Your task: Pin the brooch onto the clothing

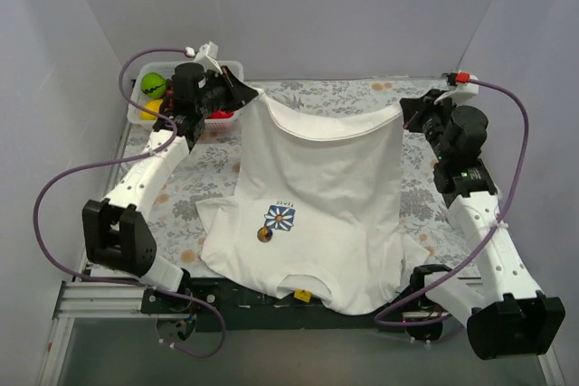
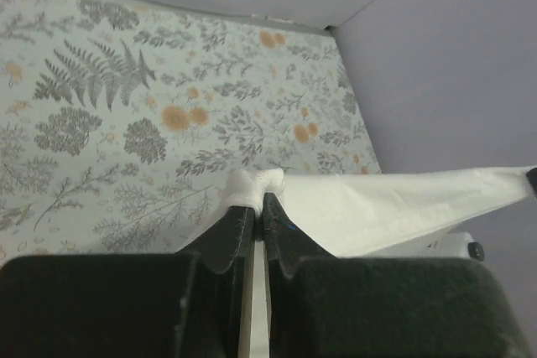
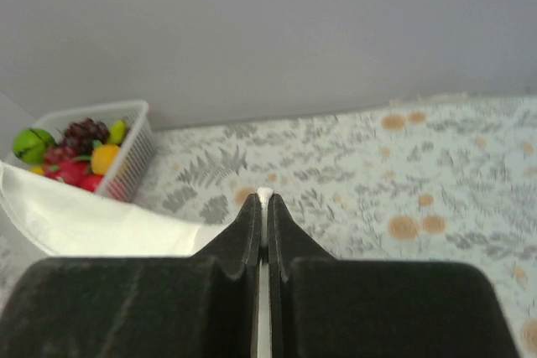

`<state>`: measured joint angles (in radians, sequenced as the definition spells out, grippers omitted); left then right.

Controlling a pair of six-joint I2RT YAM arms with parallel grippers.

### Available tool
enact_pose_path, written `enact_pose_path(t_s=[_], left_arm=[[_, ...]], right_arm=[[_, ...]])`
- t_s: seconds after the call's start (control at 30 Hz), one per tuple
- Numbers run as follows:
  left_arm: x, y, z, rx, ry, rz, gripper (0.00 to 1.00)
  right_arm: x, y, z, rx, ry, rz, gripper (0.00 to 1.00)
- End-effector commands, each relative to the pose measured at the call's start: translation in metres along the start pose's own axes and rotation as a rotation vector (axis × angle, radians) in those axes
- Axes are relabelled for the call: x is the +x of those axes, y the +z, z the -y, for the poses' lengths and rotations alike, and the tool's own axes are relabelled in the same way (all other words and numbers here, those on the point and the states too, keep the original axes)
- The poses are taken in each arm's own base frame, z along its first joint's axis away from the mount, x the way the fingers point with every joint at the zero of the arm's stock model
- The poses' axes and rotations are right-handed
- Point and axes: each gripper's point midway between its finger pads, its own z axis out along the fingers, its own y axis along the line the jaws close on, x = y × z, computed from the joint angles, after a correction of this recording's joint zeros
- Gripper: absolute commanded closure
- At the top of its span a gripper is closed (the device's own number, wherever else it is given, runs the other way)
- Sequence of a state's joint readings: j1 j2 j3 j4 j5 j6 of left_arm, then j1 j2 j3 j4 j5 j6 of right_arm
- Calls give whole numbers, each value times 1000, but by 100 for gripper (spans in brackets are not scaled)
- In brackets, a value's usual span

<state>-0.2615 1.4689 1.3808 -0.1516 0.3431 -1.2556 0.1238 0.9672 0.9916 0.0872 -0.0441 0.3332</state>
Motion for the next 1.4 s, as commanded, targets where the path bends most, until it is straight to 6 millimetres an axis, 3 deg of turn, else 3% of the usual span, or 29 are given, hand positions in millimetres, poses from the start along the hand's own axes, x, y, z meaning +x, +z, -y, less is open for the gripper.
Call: enact_pose_path(t_s=[0.0,0.17,0.23,0.3,0.33,0.37,0.43,0.63,0.67,0.7,0.73,0.77,0.8,0.87,0.9,0.93,1.0,1.03,1.1,1.13,1.2,1.23,1.27,1.3,1.33,1.37], left_arm=[[-11,19,-7,46,19,90,100],[1,47,-42,-11,2,69,100],[5,61,-57,-36,-11,54,100],[14,74,-76,-65,-32,27,100],[10,79,-78,-67,-40,30,100],[11,83,-85,-79,-53,20,100],[19,95,-103,-104,-84,-8,100],[15,115,-141,-156,-160,1,100],[21,121,-151,-173,-176,-13,100],[14,125,-152,-167,-177,-5,100],[13,128,-156,-174,-185,-7,100],[22,135,-166,-186,-197,-27,100],[12,139,-162,-174,-190,-14,100],[22,148,-177,-206,-213,-47,100],[12,152,-174,-198,-207,-32,100],[11,156,-176,-200,-211,-34,100],[22,163,-189,-230,-231,-67,94],[10,167,-185,-224,-227,-49,92],[15,171,-200,-268,-282,-58,82],[9,171,-199,-262,-297,-50,78],[2,171,-205,-268,-355,-30,68],[0,172,-205,-266,-372,-25,60],[-8,173,-203,-246,-384,-7,52],[-14,171,-203,-236,-407,4,38],[-18,171,-200,-222,-419,10,32],[-26,172,-196,-194,-417,27,27]], right_arm=[[-3,16,19,58,-27,96,99],[40,51,39,83,-37,4,99],[47,63,46,86,-35,-9,99],[70,81,55,76,-17,-74,99],[67,90,54,66,-10,-74,99],[83,102,62,71,1,-118,99],[94,116,67,50,32,-155,99],[126,176,81,-6,86,-268,99],[146,185,89,0,103,-312,99],[136,196,87,-18,105,-301,99],[154,202,95,-10,116,-336,99],[154,208,98,-8,120,-336,99],[150,215,98,-16,124,-331,99],[166,226,106,-15,148,-361,99],[159,235,103,-37,148,-353,99],[173,240,109,-35,162,-376,99],[179,248,110,-47,189,-386,99],[187,255,113,-47,206,-405,99],[191,264,111,-60,238,-421,99],[204,267,115,-53,257,-445,99],[190,276,135,-16,285,-409,99],[194,279,141,4,323,-409,99],[184,285,141,1,338,-381,99],[179,288,148,6,358,-361,97],[179,290,150,8,406,-348,94],[169,294,154,-1,415,-316,83]])
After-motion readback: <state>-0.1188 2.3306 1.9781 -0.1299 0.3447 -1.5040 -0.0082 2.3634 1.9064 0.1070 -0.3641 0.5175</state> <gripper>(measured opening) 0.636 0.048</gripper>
